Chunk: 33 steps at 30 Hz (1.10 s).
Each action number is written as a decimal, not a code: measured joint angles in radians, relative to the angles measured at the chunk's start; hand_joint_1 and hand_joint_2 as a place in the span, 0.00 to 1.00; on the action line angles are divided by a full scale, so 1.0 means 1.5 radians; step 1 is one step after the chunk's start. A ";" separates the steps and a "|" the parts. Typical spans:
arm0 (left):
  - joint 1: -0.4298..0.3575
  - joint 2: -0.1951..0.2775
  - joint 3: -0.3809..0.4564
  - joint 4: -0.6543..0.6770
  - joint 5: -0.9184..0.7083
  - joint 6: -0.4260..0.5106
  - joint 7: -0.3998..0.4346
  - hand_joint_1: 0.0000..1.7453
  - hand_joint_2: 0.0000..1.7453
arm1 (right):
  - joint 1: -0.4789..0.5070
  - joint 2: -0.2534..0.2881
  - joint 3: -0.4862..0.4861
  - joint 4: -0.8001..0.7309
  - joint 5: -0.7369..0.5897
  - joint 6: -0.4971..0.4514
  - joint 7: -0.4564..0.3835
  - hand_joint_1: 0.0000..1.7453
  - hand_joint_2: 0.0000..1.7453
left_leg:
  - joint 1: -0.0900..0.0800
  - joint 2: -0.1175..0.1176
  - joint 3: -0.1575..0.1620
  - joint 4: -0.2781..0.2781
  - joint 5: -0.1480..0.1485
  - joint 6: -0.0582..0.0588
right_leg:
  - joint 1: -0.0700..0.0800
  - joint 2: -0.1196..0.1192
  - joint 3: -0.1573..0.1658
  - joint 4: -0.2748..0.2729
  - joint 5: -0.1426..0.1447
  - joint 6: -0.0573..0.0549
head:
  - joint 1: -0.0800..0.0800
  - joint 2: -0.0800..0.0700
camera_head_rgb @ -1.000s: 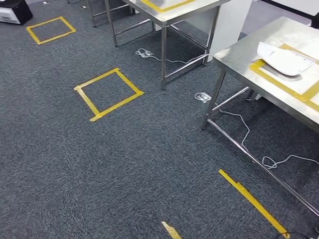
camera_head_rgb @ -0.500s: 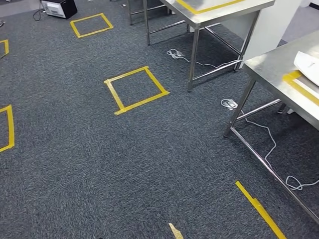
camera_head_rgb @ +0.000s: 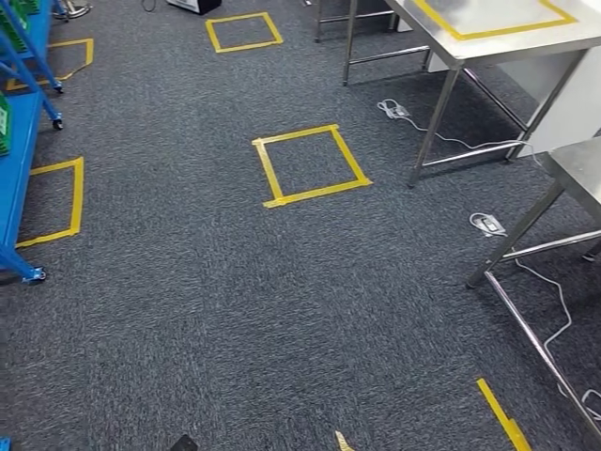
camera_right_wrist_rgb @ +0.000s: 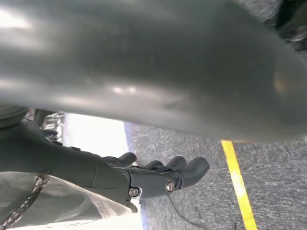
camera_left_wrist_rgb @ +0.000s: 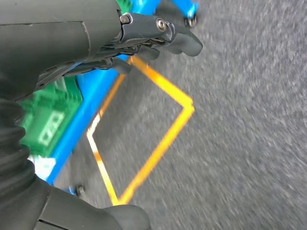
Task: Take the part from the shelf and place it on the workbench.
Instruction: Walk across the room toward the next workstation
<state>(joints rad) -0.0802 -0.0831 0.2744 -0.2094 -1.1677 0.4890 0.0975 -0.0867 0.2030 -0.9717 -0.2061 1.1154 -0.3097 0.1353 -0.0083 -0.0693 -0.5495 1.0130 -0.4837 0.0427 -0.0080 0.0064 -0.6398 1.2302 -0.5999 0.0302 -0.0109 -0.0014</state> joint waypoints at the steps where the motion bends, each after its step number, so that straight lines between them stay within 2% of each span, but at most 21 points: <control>1: -0.001 0.000 -0.008 0.000 -0.008 -0.008 0.007 0.00 1.00 | -0.001 0.001 0.000 0.000 -0.001 -0.001 0.001 0.00 0.00 | 0.000 -0.009 0.002 0.000 -0.001 0.000 | 0.000 0.013 0.017 -0.048 0.030 -0.004 | 0.000 0.000; 3: 0.000 -0.002 -0.017 0.000 -0.008 -0.017 0.017 0.00 1.00 | -0.002 0.001 0.000 0.000 -0.005 -0.006 -0.001 0.00 0.00 | 0.000 -0.023 0.000 0.002 -0.002 -0.003 | 0.000 0.048 0.050 -0.127 0.065 -0.011 | -0.001 0.000; 4: 0.002 -0.004 -0.018 0.000 0.000 -0.017 0.018 0.00 1.00 | -0.004 0.001 0.000 0.000 -0.007 -0.008 -0.004 0.00 0.00 | 0.003 -0.030 -0.003 0.002 -0.002 -0.006 | 0.000 0.060 0.058 -0.144 0.067 -0.012 | -0.001 0.000; 5: 0.005 -0.006 -0.017 0.000 0.011 -0.014 0.017 0.00 1.00 | -0.004 0.001 0.000 0.000 -0.009 -0.010 -0.006 0.00 0.00 | 0.004 -0.037 -0.006 0.002 -0.001 -0.011 | 0.001 0.061 0.062 -0.149 0.065 -0.013 | -0.001 0.000; 6: 0.010 -0.009 -0.015 0.000 0.023 -0.010 0.016 0.00 1.00 | -0.005 0.001 0.000 0.000 -0.011 -0.012 -0.009 0.00 0.00 | 0.007 -0.045 -0.008 0.001 0.000 -0.015 | 0.002 0.054 0.064 -0.154 0.064 -0.014 | -0.001 0.000; 7: 0.015 -0.012 -0.010 0.000 0.038 -0.005 0.015 0.00 1.00 | -0.006 0.002 0.000 0.000 -0.011 -0.013 -0.008 0.00 0.00 | 0.007 -0.042 -0.009 0.002 -0.001 -0.019 | 0.002 0.045 0.067 -0.158 0.066 -0.016 | -0.002 0.000; 9: 0.022 -0.018 0.004 0.000 0.066 0.000 0.017 0.00 1.00 | -0.004 0.003 0.000 0.000 -0.010 -0.017 -0.004 0.00 0.00 | 0.005 -0.009 -0.023 0.032 -0.020 -0.025 | 0.000 0.025 0.076 -0.169 0.068 -0.022 | -0.004 0.000; 11: 0.024 -0.024 0.019 0.000 0.083 -0.008 0.028 0.00 1.00 | 0.001 0.003 -0.001 0.000 -0.011 -0.018 -0.002 0.00 0.00 | 0.006 0.028 -0.061 0.109 -0.059 -0.031 | 0.001 0.001 0.081 -0.172 0.065 -0.026 | -0.007 0.000; 13: 0.027 -0.027 0.029 0.001 0.086 -0.020 0.041 0.00 1.00 | 0.003 0.003 -0.001 0.000 -0.012 -0.019 -0.002 0.00 0.00 | 0.011 0.038 -0.095 0.174 -0.079 -0.037 | 0.003 -0.022 0.084 -0.172 0.061 -0.027 | -0.007 0.000; 14: 0.030 -0.028 0.033 0.001 0.092 -0.023 0.045 0.00 1.00 | 0.004 0.003 -0.001 0.000 -0.013 -0.019 -0.002 0.00 0.00 | 0.013 0.040 -0.096 0.175 -0.070 -0.039 | 0.003 -0.031 0.086 -0.172 0.058 -0.026 | -0.006 0.000; 16: 0.034 -0.031 0.050 0.001 0.125 -0.023 0.043 0.00 1.00 | 0.003 0.003 -0.001 0.000 -0.017 -0.012 -0.002 0.00 0.00 | 0.016 0.053 -0.060 0.104 -0.024 -0.041 | 0.003 -0.047 0.093 -0.171 0.053 -0.023 | -0.007 0.000; 18: 0.033 -0.035 0.080 0.001 0.168 -0.020 0.037 0.00 1.00 | 0.002 0.003 -0.004 0.000 -0.037 0.011 -0.002 0.00 0.00 | 0.012 0.079 -0.020 0.026 0.003 -0.037 | 0.006 -0.061 0.096 -0.169 0.046 -0.017 | -0.007 0.000; 20: 0.034 -0.038 0.103 0.001 0.170 -0.021 0.030 0.00 1.00 | -0.001 0.002 -0.012 0.000 -0.065 0.033 -0.004 0.00 0.00 | 0.007 0.087 -0.010 0.003 0.002 -0.029 | 0.008 -0.072 0.099 -0.169 0.041 -0.010 | -0.006 0.000; 22: 0.038 -0.038 0.107 0.001 0.146 -0.021 0.021 0.00 1.00 | -0.008 0.002 -0.020 0.000 -0.080 0.039 -0.003 0.00 0.00 | 0.007 0.073 -0.010 0.000 0.003 -0.019 | 0.006 -0.078 0.106 -0.169 0.037 -0.002 | -0.006 0.000; 24: 0.039 -0.039 0.108 0.001 0.135 -0.022 0.014 0.00 1.00 | -0.014 0.002 -0.023 -0.001 -0.081 0.039 0.003 0.00 0.00 | 0.009 0.060 -0.008 -0.004 0.007 -0.011 | 0.003 -0.052 0.096 -0.145 0.018 0.004 | -0.004 0.000; 26: 0.038 -0.043 0.109 0.001 0.134 -0.023 0.012 0.00 1.00 | -0.020 0.002 -0.023 -0.001 -0.076 0.042 0.007 0.00 0.00 | 0.010 0.046 -0.008 -0.005 0.008 -0.006 | 0.002 -0.017 0.056 -0.065 -0.021 0.007 | -0.001 0.000; 28: 0.037 -0.050 0.112 0.001 0.135 -0.022 0.008 0.00 1.00 | -0.026 0.002 -0.023 -0.002 -0.069 0.051 0.007 0.00 0.00 | 0.010 0.030 -0.008 -0.005 0.008 -0.004 | 0.002 -0.007 0.006 0.023 -0.047 0.007 | 0.000 0.000; 29: 0.037 -0.053 0.113 0.001 0.136 -0.021 0.006 0.00 1.00 | -0.029 0.002 -0.023 -0.003 -0.066 0.056 0.007 0.00 0.00 | 0.010 0.021 -0.007 -0.005 0.008 -0.004 | 0.002 -0.006 -0.007 0.038 -0.042 0.006 | 0.000 0.000; 30: 0.038 -0.057 0.115 0.001 0.136 -0.020 0.004 0.00 1.00 | -0.031 0.001 -0.023 -0.003 -0.064 0.061 0.007 0.00 0.00 | 0.010 0.011 -0.006 -0.005 0.008 -0.004 | 0.001 -0.004 -0.006 0.024 -0.023 0.006 | 0.000 0.000; 31: 0.038 -0.061 0.116 0.001 0.136 -0.018 0.003 0.00 1.00 | -0.034 0.001 -0.022 -0.004 -0.063 0.064 0.007 0.00 0.00 | 0.010 0.002 -0.005 -0.004 0.008 -0.005 | 0.000 0.000 0.007 -0.015 0.005 0.005 | 0.000 0.000; 33: 0.038 -0.066 0.117 0.001 0.136 -0.016 0.002 0.00 1.00 | -0.036 -0.001 -0.022 -0.005 -0.062 0.066 0.007 0.00 0.00 | 0.009 -0.016 -0.006 -0.002 0.006 -0.008 | -0.006 0.032 0.045 -0.108 0.049 0.005 | 0.000 0.000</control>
<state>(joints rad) -0.0238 -0.1822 0.4502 -0.2087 -0.9636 0.4649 0.1008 -0.1414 0.2018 -1.0041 -0.2131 1.0227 -0.2102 0.1456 0.0052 -0.0940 -0.5582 1.0106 -0.4744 0.0302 -0.0169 0.0548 -0.5726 1.0689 -0.5266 0.0372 -0.0112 -0.0014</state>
